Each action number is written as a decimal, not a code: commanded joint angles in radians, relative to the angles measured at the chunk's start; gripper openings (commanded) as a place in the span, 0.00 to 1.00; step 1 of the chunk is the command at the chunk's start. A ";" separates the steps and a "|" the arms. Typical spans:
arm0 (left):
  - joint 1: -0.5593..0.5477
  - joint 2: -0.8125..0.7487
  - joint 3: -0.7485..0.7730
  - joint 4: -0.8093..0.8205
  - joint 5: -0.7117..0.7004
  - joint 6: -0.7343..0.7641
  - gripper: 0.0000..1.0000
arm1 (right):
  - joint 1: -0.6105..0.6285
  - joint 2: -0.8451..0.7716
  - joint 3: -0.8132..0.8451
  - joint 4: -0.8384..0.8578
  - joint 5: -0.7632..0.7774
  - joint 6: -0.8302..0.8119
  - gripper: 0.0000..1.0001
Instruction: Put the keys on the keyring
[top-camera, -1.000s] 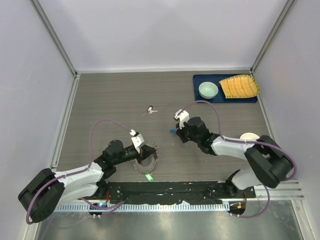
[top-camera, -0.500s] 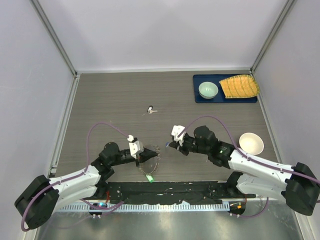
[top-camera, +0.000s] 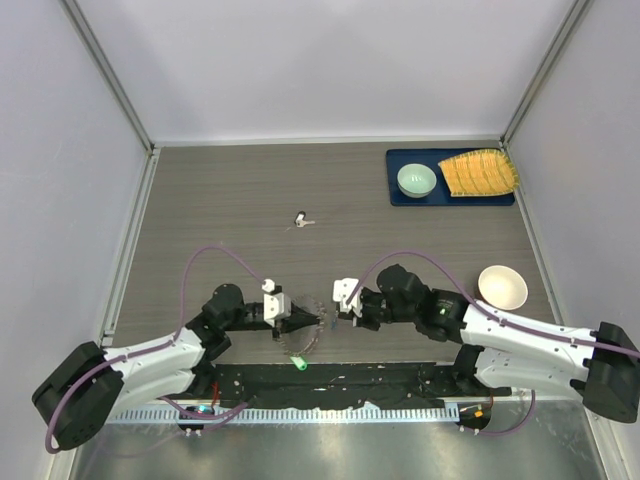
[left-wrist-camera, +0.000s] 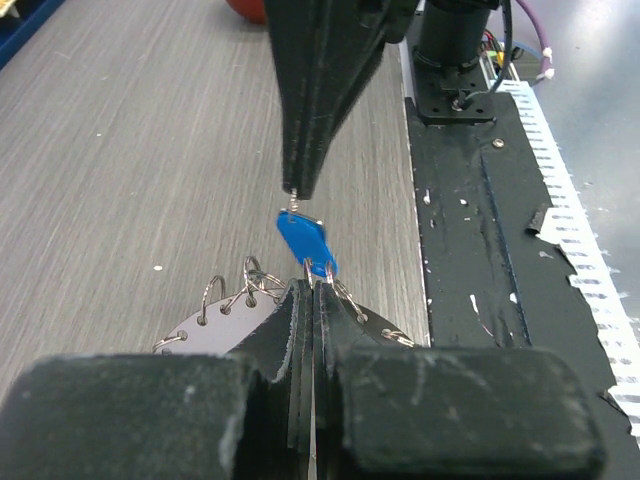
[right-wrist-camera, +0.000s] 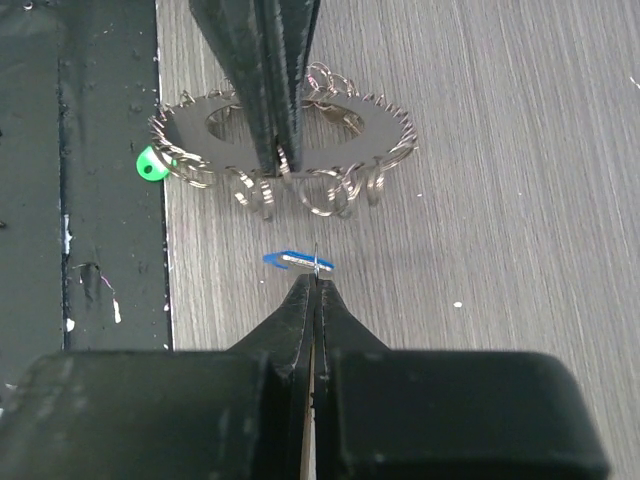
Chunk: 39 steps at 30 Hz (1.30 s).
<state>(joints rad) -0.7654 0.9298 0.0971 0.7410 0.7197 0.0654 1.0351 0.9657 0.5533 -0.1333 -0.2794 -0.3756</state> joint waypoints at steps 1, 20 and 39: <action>-0.014 0.020 0.049 0.055 0.060 0.047 0.00 | 0.016 0.021 0.063 -0.011 -0.003 -0.042 0.01; -0.046 0.073 0.096 -0.063 0.004 0.094 0.00 | 0.049 0.082 0.102 -0.031 -0.020 -0.068 0.01; -0.052 0.090 0.107 -0.080 0.000 0.097 0.00 | 0.051 0.110 0.108 -0.019 -0.034 -0.068 0.01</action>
<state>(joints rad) -0.8124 1.0149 0.1616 0.6342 0.7177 0.1406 1.0790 1.0744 0.6144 -0.1844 -0.3008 -0.4389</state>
